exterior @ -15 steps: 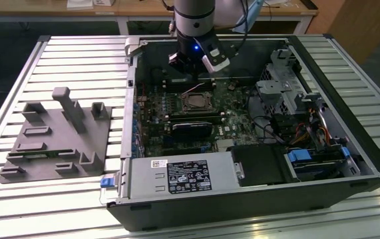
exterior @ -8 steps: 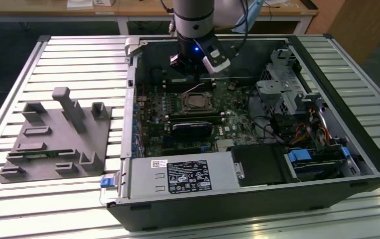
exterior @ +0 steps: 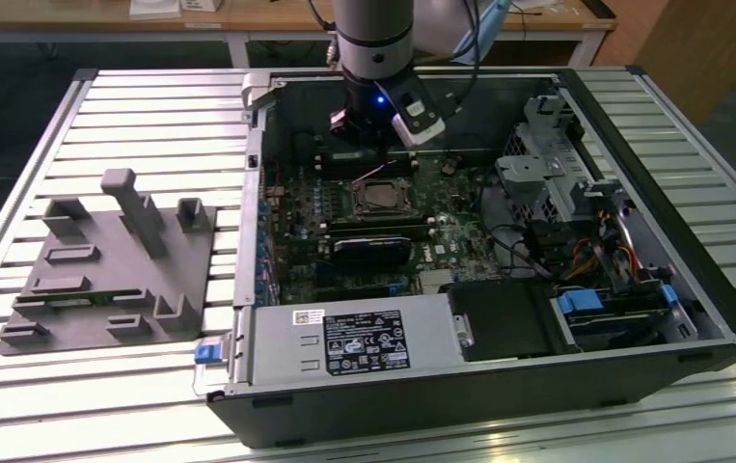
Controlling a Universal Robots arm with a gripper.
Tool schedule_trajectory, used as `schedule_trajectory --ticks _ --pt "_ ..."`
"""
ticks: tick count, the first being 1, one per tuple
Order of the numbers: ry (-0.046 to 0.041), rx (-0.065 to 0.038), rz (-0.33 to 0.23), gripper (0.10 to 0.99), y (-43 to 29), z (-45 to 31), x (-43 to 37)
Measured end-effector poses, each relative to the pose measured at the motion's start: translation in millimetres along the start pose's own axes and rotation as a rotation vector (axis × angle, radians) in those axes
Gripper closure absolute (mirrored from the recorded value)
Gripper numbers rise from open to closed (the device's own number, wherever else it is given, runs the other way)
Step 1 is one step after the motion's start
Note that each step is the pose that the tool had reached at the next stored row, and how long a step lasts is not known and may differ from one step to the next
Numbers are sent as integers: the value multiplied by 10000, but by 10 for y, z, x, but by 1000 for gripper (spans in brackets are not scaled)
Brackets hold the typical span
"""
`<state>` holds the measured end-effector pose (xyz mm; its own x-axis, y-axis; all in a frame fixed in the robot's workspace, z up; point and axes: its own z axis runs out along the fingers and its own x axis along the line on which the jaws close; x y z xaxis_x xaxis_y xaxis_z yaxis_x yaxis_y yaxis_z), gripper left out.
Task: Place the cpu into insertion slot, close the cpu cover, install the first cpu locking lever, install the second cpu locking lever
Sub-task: 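Install the first cpu locking lever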
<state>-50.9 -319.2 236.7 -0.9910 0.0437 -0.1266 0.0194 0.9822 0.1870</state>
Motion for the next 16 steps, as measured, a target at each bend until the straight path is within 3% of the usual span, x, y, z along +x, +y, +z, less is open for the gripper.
schedule_trajectory --ticks 4,10,16 --pt "-18 28 50 980 3 11 2" --pt "-69 215 210 980 12 29 4" --pt "-117 325 439 980 34 54 8"
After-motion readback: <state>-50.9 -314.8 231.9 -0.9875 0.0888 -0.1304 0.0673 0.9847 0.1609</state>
